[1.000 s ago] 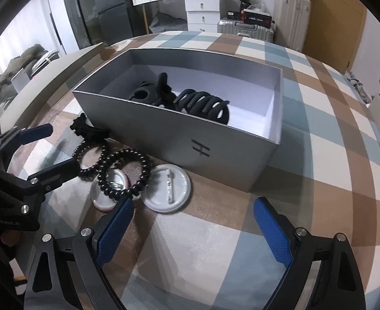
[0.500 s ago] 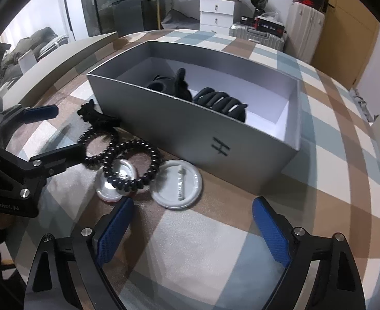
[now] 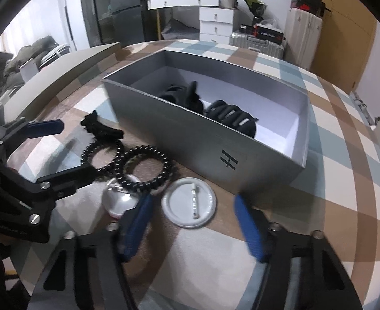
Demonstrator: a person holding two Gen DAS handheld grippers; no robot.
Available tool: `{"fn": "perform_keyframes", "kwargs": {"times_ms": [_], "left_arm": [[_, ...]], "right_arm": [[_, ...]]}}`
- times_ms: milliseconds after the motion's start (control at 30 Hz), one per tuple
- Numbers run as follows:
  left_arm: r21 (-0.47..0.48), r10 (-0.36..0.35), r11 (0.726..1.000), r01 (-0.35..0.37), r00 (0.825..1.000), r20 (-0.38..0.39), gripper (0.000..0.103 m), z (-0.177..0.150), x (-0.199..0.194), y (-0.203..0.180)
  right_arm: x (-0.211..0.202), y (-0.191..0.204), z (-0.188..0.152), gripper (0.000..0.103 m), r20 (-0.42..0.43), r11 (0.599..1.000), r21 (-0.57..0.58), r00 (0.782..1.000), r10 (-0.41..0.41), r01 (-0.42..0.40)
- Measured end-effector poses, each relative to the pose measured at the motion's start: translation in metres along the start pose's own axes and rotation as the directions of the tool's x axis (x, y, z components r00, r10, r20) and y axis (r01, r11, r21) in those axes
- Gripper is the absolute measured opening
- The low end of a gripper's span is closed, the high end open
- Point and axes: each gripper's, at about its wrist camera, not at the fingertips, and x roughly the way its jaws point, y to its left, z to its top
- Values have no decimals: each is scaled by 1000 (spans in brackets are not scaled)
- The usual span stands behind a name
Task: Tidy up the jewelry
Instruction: 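Grasp the white round lid with the right tool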
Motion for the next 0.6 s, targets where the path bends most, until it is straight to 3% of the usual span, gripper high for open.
{"fn": "perform_keyframes", "kwargs": {"times_ms": [33,267,600], "left_arm": [[0,-2,1000,2,1000,1,101,0,0,0],[-9,-5,1000,5,1000,0,101,0,0,1],[-32,-29,999,29,1000,-11,101,2,2,3]], "right_arm": [[-1,2,0,41,2,1000,-6,1000,6,-6],[-7,6,-2,41,18,999,-26,999,33,-32],[-45,3,6,41,126,997,-8,990,71,-70]]}}
